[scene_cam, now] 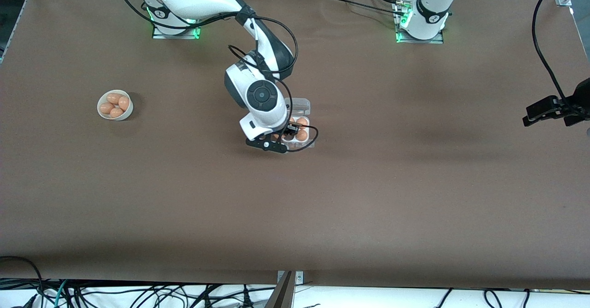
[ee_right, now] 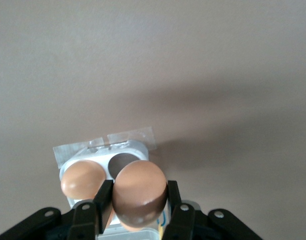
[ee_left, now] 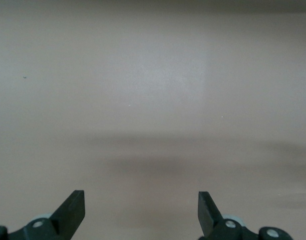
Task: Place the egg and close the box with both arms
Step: 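Lower the egg into the empty carton slot and open the right gripper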
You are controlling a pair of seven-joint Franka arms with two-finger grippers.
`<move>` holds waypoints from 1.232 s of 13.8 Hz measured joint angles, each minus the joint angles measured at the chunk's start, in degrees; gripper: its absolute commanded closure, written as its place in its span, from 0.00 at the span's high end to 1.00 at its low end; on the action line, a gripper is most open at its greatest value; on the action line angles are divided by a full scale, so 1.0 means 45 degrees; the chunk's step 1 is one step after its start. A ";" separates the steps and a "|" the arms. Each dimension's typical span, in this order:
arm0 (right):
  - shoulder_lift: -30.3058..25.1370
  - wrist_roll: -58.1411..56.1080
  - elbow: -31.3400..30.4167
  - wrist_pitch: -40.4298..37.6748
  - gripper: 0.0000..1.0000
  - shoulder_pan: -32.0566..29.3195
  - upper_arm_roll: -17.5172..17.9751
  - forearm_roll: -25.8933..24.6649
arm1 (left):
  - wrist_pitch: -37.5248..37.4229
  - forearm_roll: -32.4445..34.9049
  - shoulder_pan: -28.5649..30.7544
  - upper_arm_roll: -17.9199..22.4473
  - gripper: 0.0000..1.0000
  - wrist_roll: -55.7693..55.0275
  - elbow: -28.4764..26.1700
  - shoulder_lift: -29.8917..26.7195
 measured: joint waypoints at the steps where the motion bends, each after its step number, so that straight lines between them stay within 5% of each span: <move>1: 0.0067 0.0016 0.0001 0.0027 0.36 0.0123 0.0002 0.0001 | 0.0000 0.0000 0.0001 0.0002 1.00 0.0000 0.0000 0.0000; 14: 0.0544 0.0059 0.0007 0.0840 0.37 0.0369 0.0044 0.0432 | 0.0000 0.0000 0.0001 0.0003 1.00 0.0000 0.0000 0.0000; 15: 0.0585 0.0059 0.0008 0.0859 0.40 0.0370 0.0044 0.0434 | 0.0000 0.0000 0.0001 0.0003 1.00 0.0000 0.0000 0.0000; 17: 0.0641 0.0059 0.0008 0.1057 0.78 0.0369 0.0045 0.0440 | 0.0000 0.0000 0.0001 0.0003 1.00 0.0000 0.0000 0.0000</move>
